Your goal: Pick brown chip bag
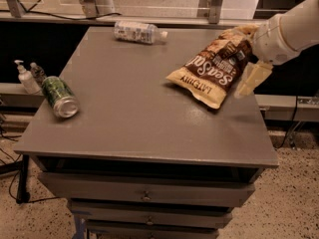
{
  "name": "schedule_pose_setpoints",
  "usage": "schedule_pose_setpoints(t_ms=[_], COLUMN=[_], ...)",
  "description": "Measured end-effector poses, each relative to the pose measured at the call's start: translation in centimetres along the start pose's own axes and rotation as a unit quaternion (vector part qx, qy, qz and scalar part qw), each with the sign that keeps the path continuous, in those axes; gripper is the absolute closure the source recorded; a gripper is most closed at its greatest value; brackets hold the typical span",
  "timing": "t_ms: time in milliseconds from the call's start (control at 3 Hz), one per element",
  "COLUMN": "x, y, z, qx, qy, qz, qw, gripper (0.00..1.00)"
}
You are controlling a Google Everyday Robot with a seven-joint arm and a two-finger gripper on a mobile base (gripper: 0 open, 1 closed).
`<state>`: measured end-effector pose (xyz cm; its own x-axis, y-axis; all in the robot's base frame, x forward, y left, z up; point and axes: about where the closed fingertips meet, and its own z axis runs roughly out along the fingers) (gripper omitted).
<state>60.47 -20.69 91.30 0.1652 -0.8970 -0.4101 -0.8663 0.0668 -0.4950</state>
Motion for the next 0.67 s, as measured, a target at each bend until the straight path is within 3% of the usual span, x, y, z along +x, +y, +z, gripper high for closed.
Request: schedule_pose_setpoints(t_ms=[667], x=[0.0], y=[-4.2], z=[6.5], qx=[-0.011], qy=[-0.001], qz=[-0.052], qw=[0.9986], gripper=[0.0])
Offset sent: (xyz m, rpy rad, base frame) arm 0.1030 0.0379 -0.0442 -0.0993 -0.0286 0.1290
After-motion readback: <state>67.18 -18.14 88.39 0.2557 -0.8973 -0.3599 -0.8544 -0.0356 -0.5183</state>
